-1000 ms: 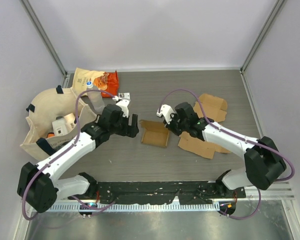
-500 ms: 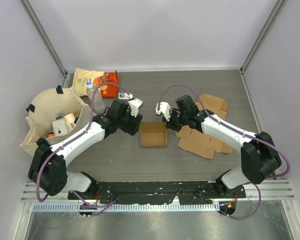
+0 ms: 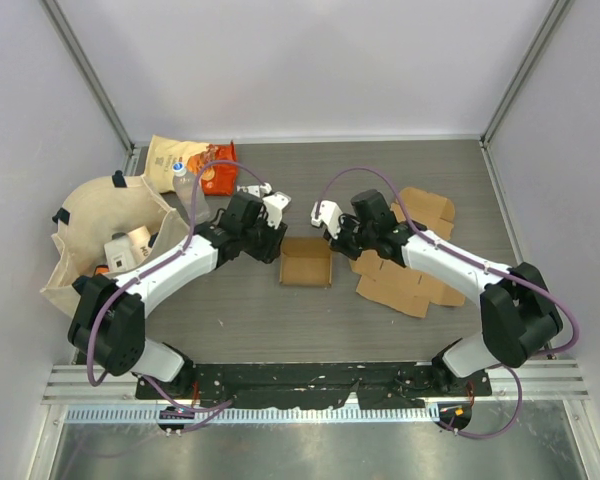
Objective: Fold the paper box
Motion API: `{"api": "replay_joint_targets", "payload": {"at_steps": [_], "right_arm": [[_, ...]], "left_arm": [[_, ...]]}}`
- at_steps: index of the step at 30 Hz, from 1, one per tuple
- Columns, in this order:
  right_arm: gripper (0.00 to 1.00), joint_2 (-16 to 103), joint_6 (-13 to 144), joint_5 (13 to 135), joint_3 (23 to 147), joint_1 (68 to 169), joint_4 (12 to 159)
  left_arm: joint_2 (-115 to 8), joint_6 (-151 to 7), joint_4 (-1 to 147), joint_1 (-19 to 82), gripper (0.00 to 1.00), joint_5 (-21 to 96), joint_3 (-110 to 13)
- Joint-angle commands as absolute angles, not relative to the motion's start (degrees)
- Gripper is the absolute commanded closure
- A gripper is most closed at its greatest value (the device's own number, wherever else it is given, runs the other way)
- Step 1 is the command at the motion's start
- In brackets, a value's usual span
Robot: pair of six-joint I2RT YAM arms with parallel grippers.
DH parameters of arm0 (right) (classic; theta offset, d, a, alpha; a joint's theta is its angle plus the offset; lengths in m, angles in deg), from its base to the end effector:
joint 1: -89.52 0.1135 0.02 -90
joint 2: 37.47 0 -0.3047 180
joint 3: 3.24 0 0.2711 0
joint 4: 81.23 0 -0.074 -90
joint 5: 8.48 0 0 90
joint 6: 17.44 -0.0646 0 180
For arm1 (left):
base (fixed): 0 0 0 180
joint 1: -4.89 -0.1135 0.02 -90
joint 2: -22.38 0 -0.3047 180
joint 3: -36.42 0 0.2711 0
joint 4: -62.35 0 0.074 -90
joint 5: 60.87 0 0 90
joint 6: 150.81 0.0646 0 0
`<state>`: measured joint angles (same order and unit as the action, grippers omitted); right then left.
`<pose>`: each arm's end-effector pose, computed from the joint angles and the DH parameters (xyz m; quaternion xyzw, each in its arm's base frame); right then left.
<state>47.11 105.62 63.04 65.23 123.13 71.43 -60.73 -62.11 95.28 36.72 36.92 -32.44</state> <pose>0.2801 0.2107 0.2486 -0.5513 0.7227 0.1494 0.3893 0.2843 -0.1868 0.2480 0.2685 0.8895 -0.1644 0.3311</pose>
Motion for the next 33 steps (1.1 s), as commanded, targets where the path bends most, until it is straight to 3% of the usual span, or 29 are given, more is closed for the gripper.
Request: {"api": "replay_joint_targets", "payload": {"at_steps": [1, 4, 11, 17, 25, 33], "right_arm": [[0.99, 47.08, 104.82, 63.85, 65.70, 123.62, 74.73], [0.99, 47.52, 103.94, 63.59, 66.14, 123.62, 75.08], [0.99, 48.31, 98.42, 66.22, 66.32, 123.62, 77.19], [0.97, 48.32, 85.85, 74.04, 65.27, 123.54, 82.02], [0.99, 47.79, 66.33, 86.42, 63.86, 127.73, 84.75], [0.99, 51.48, 49.20, 114.54, 67.64, 137.68, 80.97]], "left_arm": [[-60.14, -63.00, 92.54, 36.44, 0.57, 38.97, -35.51], [-61.46, -63.00, 92.62, 36.44, 0.58, 39.59, -36.39], [-62.26, -64.06, 92.45, 36.44, 0.85, 38.89, -36.22], [-61.29, -70.02, 91.22, 36.44, 1.00, 35.72, -34.64], [-57.16, -82.24, 84.72, 37.49, 1.00, 27.67, -29.63], [-56.28, -88.22, 84.98, 42.32, 1.00, 16.66, -29.72]]}}
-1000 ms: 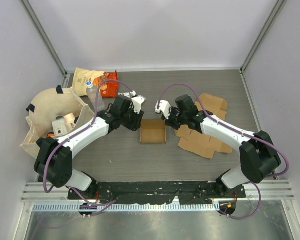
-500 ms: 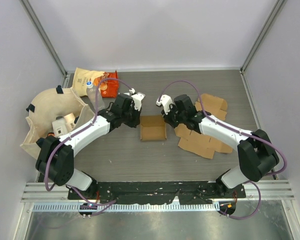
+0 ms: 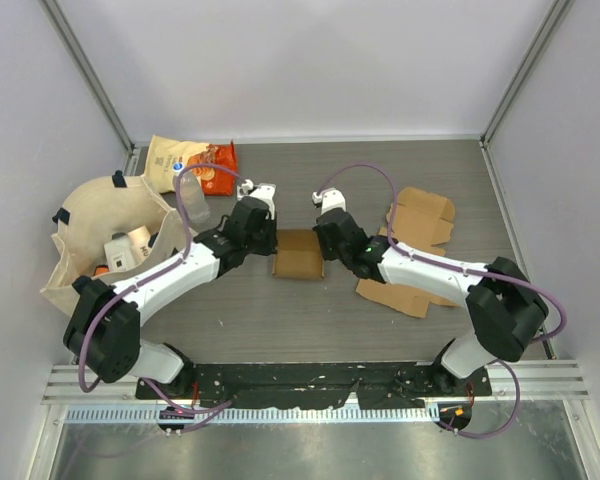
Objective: Fold the paper box
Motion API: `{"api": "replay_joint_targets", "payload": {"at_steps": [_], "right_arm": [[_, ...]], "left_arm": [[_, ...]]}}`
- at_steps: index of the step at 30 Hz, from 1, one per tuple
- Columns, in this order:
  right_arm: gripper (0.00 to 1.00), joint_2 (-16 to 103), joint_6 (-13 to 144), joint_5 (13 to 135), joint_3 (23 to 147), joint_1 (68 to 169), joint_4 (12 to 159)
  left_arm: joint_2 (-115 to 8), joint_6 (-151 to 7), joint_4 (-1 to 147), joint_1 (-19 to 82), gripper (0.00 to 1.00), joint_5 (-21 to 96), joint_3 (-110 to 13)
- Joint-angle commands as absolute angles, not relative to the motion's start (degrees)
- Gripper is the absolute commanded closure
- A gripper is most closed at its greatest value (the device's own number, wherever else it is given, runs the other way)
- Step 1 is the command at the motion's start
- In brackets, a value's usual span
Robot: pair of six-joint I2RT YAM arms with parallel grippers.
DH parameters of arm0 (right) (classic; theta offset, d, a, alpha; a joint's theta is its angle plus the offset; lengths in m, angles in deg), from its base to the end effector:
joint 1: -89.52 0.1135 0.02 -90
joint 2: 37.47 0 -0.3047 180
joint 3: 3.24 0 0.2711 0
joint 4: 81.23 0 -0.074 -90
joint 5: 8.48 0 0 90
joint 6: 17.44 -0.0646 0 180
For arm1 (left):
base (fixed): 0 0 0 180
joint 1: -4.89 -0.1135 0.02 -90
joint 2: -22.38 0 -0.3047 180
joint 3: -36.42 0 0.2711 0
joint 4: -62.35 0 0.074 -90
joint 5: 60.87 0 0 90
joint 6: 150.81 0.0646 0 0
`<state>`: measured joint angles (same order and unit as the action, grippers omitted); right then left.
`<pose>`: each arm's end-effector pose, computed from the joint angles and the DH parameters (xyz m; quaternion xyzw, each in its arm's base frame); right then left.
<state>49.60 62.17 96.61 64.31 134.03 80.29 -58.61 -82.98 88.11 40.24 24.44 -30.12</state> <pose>0.2738 0.2456 0.2433 -0.2064 0.8687 0.0956 0.4401 0.2808 -0.1927 0.2575 0.0869 0.9023 -0.1698 0.3866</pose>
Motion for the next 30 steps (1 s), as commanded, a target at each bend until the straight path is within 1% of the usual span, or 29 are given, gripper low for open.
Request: {"api": "replay_joint_targets", "payload": {"at_steps": [1, 6, 9, 12, 14, 20, 22, 30], "right_arm": [[0.99, 52.18, 46.48, 116.39, 67.90, 138.30, 80.80], [0.99, 54.99, 40.58, 127.98, 71.95, 138.65, 75.88], [0.99, 55.34, 36.88, 130.64, 72.21, 138.65, 75.87], [0.99, 56.48, 33.63, 129.95, 71.95, 138.65, 76.92], [0.99, 56.75, 34.50, 128.45, 70.11, 138.65, 80.51], [0.99, 56.49, 36.87, 130.30, 65.19, 138.83, 88.96], [0.99, 56.66, 37.14, 130.91, 64.74, 138.92, 89.84], [0.99, 56.23, 40.65, 132.06, 57.54, 139.01, 101.00]], "left_arm": [[-56.28, -88.66, 84.81, 42.85, 1.00, 15.78, -29.54], [-55.40, -89.81, 82.61, 43.91, 1.00, 12.26, -27.78], [-55.57, -90.42, 81.56, 43.91, 1.00, 10.51, -26.73], [-55.75, -91.12, 79.46, 43.91, 1.00, 9.54, -25.68], [-55.93, -91.74, 78.31, 43.91, 1.00, 9.09, -24.97], [-56.72, -95.43, 79.45, 44.00, 1.00, 5.84, -25.94], [-56.98, -96.75, 78.57, 44.09, 1.00, 4.53, -25.33], [-57.60, -98.07, 71.89, 45.84, 1.00, -0.13, -20.76]]}}
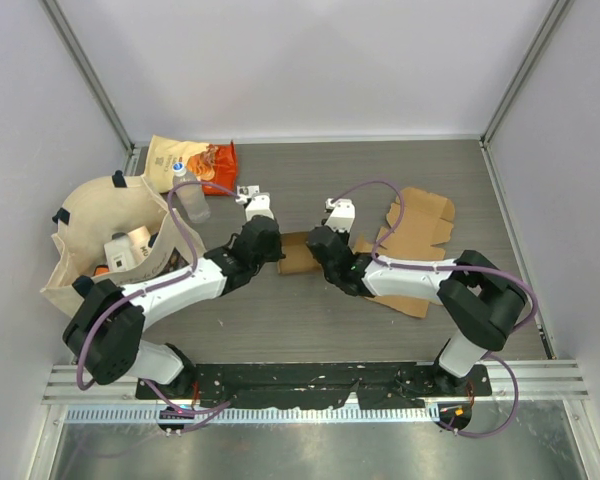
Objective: Fold the paper box
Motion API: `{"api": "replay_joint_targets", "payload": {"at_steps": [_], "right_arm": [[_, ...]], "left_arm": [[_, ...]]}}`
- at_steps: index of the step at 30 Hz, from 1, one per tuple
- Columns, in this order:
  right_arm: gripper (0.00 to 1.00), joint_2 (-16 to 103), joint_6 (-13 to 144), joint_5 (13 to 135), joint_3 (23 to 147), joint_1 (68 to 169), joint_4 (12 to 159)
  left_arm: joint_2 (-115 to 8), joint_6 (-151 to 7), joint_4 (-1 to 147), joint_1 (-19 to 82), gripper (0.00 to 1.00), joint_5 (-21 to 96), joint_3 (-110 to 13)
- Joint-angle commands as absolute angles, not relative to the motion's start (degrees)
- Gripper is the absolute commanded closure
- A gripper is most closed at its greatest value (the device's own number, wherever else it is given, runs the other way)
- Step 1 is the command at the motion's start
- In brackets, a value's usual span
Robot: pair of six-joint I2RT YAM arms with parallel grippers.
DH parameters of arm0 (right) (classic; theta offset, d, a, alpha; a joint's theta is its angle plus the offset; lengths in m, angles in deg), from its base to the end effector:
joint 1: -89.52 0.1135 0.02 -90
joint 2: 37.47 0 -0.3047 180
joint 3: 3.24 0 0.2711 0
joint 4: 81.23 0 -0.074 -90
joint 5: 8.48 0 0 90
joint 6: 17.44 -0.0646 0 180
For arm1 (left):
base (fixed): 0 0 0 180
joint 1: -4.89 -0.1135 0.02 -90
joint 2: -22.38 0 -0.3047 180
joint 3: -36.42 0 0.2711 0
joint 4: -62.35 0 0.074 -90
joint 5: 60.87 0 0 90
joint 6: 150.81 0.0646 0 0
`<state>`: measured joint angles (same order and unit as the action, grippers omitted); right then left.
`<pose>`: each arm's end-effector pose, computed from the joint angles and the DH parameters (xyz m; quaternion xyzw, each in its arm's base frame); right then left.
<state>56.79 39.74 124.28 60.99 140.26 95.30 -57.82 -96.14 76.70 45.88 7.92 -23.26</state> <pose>0.2736 0.2654 0.2147 0.0427 0.8371 0.0542 0.5426 0.2661 -0.2002 0.2420 -0.0420 0.8745 -0.1528 0.4584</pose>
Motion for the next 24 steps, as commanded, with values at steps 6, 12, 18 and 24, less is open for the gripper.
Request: {"api": "replay_joint_targets", "payload": {"at_steps": [6, 12, 18, 24], "right_arm": [[0.99, 56.84, 40.57, 131.71, 55.42, 139.53, 103.47], [0.99, 56.67, 41.18, 131.00, 53.67, 139.80, 104.26], [0.99, 56.84, 42.23, 129.95, 51.29, 140.23, 106.55], [0.99, 56.14, 44.08, 129.33, 50.50, 140.76, 105.32]], "left_arm": [[-57.77, -98.07, 68.63, 47.16, 1.00, -1.10, -17.41], [-57.51, -97.46, 66.97, 48.04, 1.00, -1.28, -14.08], [-56.80, -97.90, 65.56, 49.80, 1.00, -1.72, -11.00], [-56.54, -97.02, 66.96, 51.90, 1.00, -4.18, -9.86]]}}
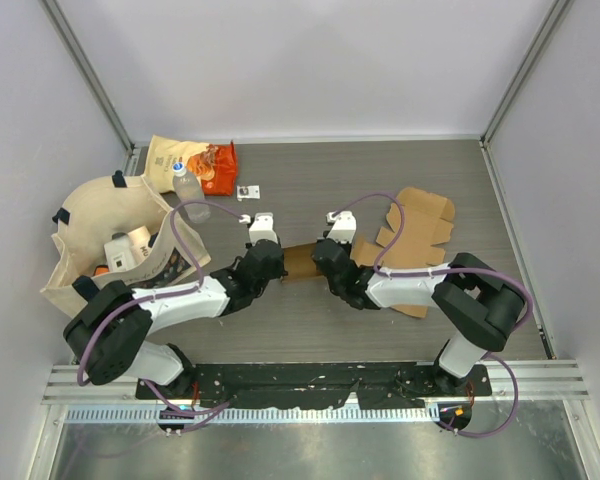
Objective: Fold the paper box
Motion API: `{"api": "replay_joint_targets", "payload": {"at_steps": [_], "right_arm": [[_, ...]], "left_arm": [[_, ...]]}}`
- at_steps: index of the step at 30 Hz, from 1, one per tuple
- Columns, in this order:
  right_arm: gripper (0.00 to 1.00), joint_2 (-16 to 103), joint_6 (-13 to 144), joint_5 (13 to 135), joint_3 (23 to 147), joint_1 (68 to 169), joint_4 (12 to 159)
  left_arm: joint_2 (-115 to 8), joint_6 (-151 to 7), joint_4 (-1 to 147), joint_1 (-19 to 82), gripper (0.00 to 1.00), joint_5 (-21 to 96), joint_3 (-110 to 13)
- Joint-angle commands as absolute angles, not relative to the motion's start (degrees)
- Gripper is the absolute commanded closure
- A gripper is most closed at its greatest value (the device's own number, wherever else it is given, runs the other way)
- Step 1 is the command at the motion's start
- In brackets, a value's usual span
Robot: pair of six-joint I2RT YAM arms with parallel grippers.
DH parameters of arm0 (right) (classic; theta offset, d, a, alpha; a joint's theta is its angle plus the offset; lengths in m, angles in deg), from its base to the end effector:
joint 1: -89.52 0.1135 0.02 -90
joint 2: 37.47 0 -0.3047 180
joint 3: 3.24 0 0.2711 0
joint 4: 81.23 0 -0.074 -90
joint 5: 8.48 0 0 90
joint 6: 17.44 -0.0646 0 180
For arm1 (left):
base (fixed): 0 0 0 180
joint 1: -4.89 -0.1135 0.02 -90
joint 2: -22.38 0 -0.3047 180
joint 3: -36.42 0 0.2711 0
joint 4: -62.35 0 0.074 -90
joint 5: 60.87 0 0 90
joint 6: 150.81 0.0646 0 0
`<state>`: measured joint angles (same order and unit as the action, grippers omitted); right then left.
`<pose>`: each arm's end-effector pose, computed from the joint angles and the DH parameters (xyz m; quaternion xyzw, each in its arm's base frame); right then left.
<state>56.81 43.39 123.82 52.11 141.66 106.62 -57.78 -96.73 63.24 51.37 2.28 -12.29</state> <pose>0.2540 0.2559 0.1841 0.0122 0.8311 0.0605 0.5527 0.2349 -0.2050 0.2019 -0.0331 0.8588 -0.1559 0.4869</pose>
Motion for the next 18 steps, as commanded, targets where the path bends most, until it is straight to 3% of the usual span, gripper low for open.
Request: {"api": "replay_joint_targets", "payload": {"at_steps": [1, 8, 11, 14, 18], "right_arm": [[0.99, 56.05, 44.43, 128.90, 49.72, 140.76, 105.75], [0.99, 54.47, 47.51, 126.70, 44.62, 141.47, 110.15], [0.93, 53.59, 48.30, 126.00, 43.74, 141.55, 110.42], [0.82, 51.14, 47.60, 124.85, 45.22, 141.73, 104.90], [0.56, 46.22, 43.04, 122.13, 47.42, 141.99, 93.04]], "left_arm": [[-56.72, -97.02, 66.62, 52.08, 1.00, -4.44, -9.33], [-57.95, -97.81, 65.73, 53.58, 1.00, -5.50, -7.31], [-57.33, -97.63, 66.26, 54.11, 1.00, -6.11, -7.39], [-57.07, -97.19, 67.05, 54.46, 1.00, -7.25, -7.39], [-57.68, -97.28, 67.76, 54.90, 1.00, -8.22, -7.48]]}}
